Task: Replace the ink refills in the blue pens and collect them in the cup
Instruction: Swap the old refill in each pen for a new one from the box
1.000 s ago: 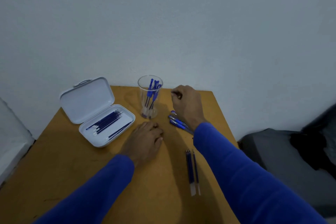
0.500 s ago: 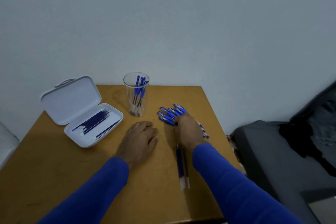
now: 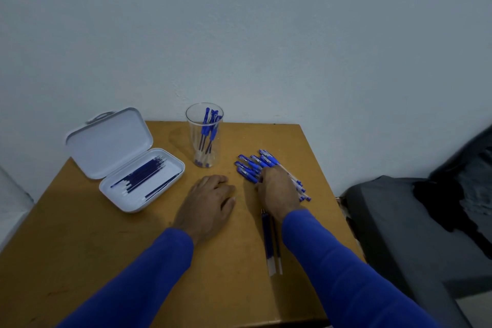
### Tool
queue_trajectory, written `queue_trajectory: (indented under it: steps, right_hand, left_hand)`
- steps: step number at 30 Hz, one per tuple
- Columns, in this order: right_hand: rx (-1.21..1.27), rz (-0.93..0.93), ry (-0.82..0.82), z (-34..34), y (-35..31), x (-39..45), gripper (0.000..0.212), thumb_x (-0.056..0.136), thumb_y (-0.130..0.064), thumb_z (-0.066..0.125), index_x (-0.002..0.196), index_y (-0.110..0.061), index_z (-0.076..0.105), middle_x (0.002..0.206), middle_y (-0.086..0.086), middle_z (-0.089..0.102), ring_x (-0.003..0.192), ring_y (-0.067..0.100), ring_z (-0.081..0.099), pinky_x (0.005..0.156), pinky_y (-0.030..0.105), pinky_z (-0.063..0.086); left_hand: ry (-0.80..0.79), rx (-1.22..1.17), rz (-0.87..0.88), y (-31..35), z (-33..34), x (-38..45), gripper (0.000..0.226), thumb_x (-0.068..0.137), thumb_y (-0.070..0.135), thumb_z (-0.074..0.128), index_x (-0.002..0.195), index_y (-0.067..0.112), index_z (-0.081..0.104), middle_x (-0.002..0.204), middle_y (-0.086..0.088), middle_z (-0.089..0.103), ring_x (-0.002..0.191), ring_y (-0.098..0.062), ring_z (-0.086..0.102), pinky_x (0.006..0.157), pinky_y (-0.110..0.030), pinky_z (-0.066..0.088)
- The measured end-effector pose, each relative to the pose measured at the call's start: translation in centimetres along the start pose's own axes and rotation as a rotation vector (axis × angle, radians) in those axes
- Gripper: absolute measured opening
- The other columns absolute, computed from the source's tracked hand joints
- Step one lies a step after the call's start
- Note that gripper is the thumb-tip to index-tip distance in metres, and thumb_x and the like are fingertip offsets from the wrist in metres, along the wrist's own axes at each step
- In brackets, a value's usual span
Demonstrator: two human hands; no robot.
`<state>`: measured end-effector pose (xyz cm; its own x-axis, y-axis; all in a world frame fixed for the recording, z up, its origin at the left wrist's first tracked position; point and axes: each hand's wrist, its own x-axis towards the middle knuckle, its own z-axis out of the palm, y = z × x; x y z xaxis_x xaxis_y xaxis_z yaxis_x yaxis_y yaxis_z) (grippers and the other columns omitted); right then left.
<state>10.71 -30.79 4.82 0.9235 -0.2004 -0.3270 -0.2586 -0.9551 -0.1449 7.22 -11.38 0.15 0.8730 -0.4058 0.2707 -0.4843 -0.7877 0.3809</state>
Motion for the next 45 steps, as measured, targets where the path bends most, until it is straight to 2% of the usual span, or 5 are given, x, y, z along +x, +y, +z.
queue_trajectory:
  steps: [7,15,26,37,45]
  right_hand:
    - [0.056,0.044,-0.128,-1.0,-0.3,0.5,0.032,0.102,-0.024,0.059,0.132,-0.013,0.06,0.124,0.009,0.063,0.112,0.021,0.06,0.095,0.036,0.049]
    - [0.7,-0.06,0.227,-0.4,-0.9,-4.0,0.012,0.09,-0.016,0.073,0.099,-0.017,0.065,0.096,0.0,0.065,0.09,0.014,0.064,0.079,0.03,0.058]
    - [1.192,-0.171,-0.21,2.7,-5.0,-10.4,0.089,0.093,-0.006,0.069,0.159,-0.035,0.017,0.076,0.013,0.072,0.051,0.018,0.062,0.04,0.028,0.049]
    - [1.388,-0.242,-0.167,4.9,-6.0,-13.7,0.027,0.096,-0.008,0.067,0.121,-0.008,0.057,0.081,0.018,0.07,0.053,0.022,0.063,0.044,0.027,0.052]
    - [1.451,-0.23,-0.258,6.0,-5.8,-15.3,0.03,0.092,-0.007,0.071,0.118,0.003,0.06,0.089,0.021,0.073,0.063,0.021,0.067,0.045,0.024,0.054]
  left_hand:
    - [-0.005,-0.004,0.003,0.0,-0.1,0.0,0.041,0.102,0.047,0.047,0.137,0.03,0.059,0.147,0.009,0.045,0.135,-0.008,0.036,0.115,-0.032,0.034]
    - [0.05,-0.158,-0.061,0.0,-1.1,-0.7,0.035,0.101,0.036,0.056,0.132,0.022,0.063,0.131,0.007,0.059,0.12,-0.006,0.05,0.106,-0.03,0.045]
    - [0.154,-0.313,-0.138,-0.3,-3.3,-6.7,0.024,0.101,0.025,0.054,0.121,0.023,0.069,0.109,0.012,0.067,0.103,-0.004,0.059,0.093,-0.033,0.054]
    - [0.107,-0.48,-0.225,-0.1,-6.0,-11.2,0.033,0.091,0.022,0.073,0.124,0.028,0.07,0.092,0.016,0.065,0.085,0.003,0.059,0.072,-0.012,0.046]
    - [0.085,-0.479,-0.231,-0.6,-6.5,-13.5,0.023,0.093,0.019,0.07,0.113,0.029,0.074,0.092,0.015,0.065,0.086,-0.004,0.062,0.077,-0.023,0.054]
